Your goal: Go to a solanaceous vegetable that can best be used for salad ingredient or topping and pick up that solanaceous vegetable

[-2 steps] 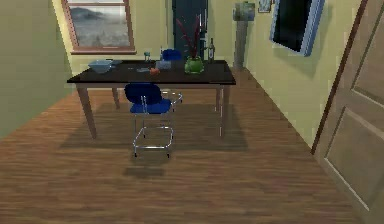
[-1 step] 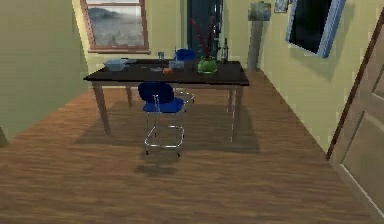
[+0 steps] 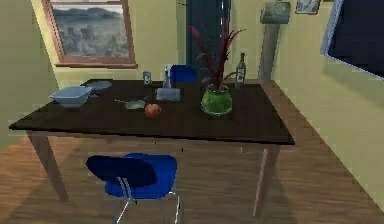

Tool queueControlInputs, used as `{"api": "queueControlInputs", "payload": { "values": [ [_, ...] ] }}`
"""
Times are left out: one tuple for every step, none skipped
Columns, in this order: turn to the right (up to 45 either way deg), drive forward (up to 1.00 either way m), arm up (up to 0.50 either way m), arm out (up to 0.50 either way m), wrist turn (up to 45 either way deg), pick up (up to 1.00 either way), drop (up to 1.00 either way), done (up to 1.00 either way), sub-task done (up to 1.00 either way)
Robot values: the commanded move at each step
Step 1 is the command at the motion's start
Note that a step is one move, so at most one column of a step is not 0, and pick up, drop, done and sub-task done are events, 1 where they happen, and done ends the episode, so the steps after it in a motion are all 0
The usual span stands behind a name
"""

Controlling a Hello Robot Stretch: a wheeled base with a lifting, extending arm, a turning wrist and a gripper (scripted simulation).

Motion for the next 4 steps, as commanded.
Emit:
{"api": "queueControlInputs", "payload": {
  "values": [
    [0.0, 0.45, 0.0, 0.0, 0.0, 0.0, 0.0, 0.0, 0.0],
    [45.0, 0.0, 0.0, 0.0, 0.0, 0.0, 0.0, 0.0, 0.0],
    [45.0, 0.0, 0.0, 0.0, 0.0, 0.0, 0.0, 0.0, 0.0],
    [45.0, 0.0, 0.0, 0.0, 0.0, 0.0, 0.0, 0.0, 0.0]
  ]
}}
